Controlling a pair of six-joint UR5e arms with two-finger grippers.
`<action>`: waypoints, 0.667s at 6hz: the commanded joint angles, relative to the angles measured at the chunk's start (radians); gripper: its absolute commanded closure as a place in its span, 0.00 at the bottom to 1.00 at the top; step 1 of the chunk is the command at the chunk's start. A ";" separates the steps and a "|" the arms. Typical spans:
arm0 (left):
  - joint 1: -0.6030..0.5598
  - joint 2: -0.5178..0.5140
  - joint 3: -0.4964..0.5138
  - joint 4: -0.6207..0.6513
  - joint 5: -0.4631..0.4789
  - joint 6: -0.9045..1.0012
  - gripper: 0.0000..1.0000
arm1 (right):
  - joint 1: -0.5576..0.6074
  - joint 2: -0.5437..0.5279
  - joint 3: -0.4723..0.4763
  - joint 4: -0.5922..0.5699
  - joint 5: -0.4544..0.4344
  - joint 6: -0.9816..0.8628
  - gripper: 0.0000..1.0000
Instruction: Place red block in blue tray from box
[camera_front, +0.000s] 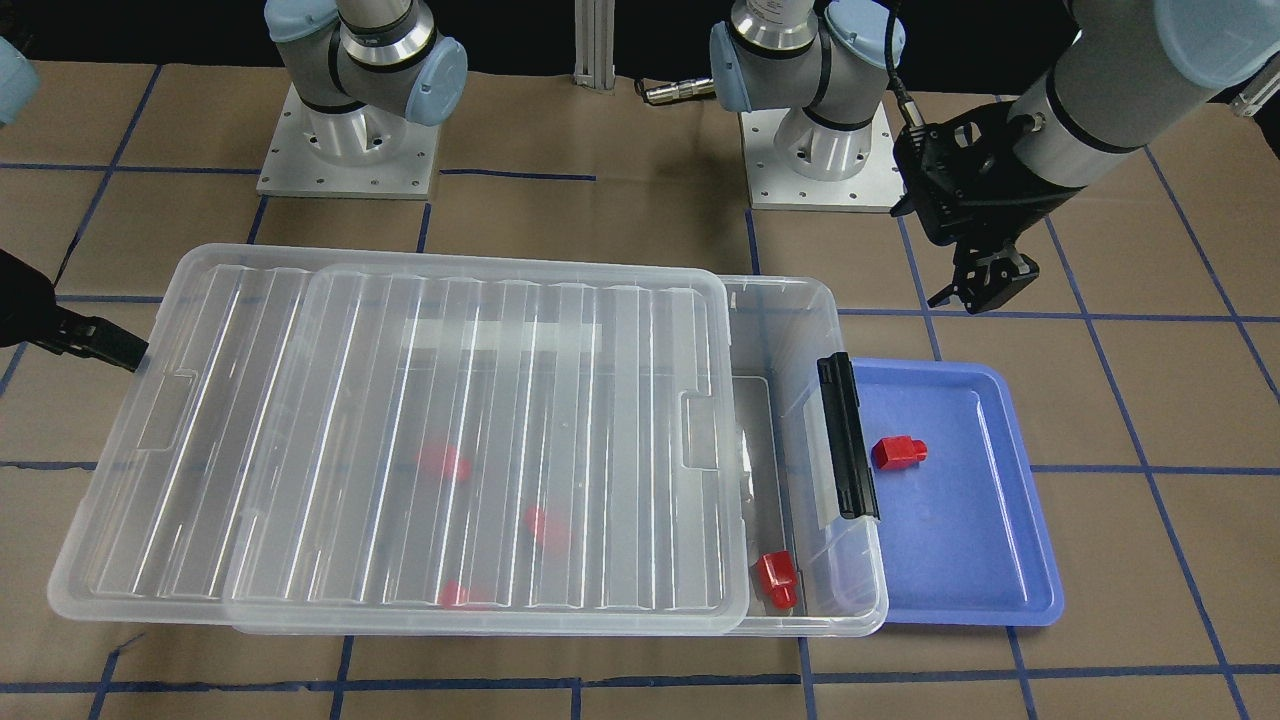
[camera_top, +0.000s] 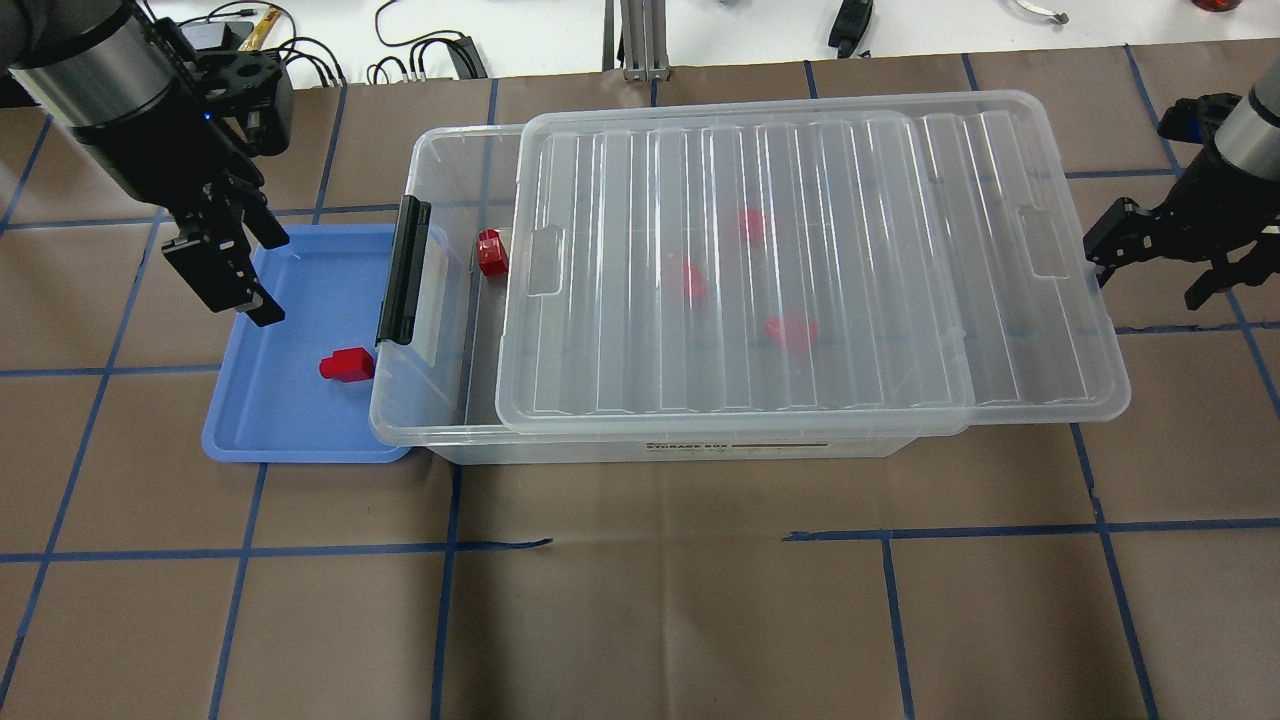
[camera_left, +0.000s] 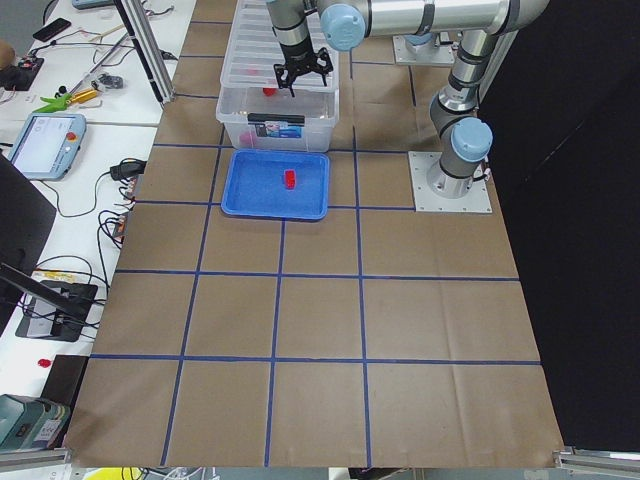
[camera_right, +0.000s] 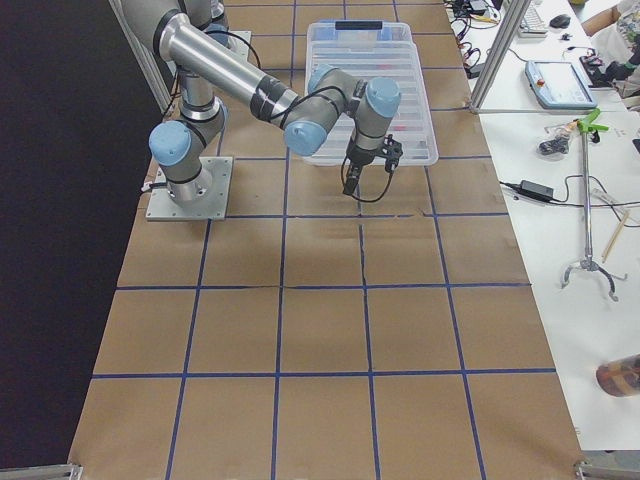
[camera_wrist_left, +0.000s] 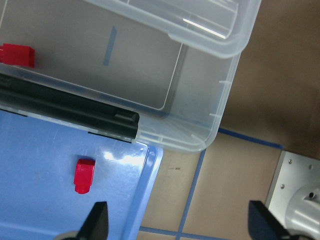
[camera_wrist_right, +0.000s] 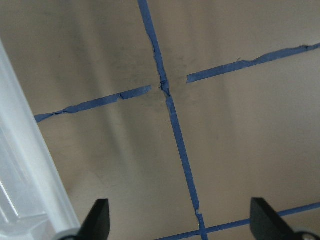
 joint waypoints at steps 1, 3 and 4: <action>-0.060 0.009 0.008 0.011 -0.003 -0.276 0.02 | 0.053 -0.025 0.028 -0.006 0.017 0.067 0.00; -0.088 0.024 0.007 0.098 -0.005 -0.727 0.02 | 0.070 -0.025 0.028 -0.007 0.019 0.070 0.00; -0.100 0.029 0.007 0.099 -0.003 -0.885 0.02 | 0.081 -0.025 0.028 -0.007 0.020 0.101 0.00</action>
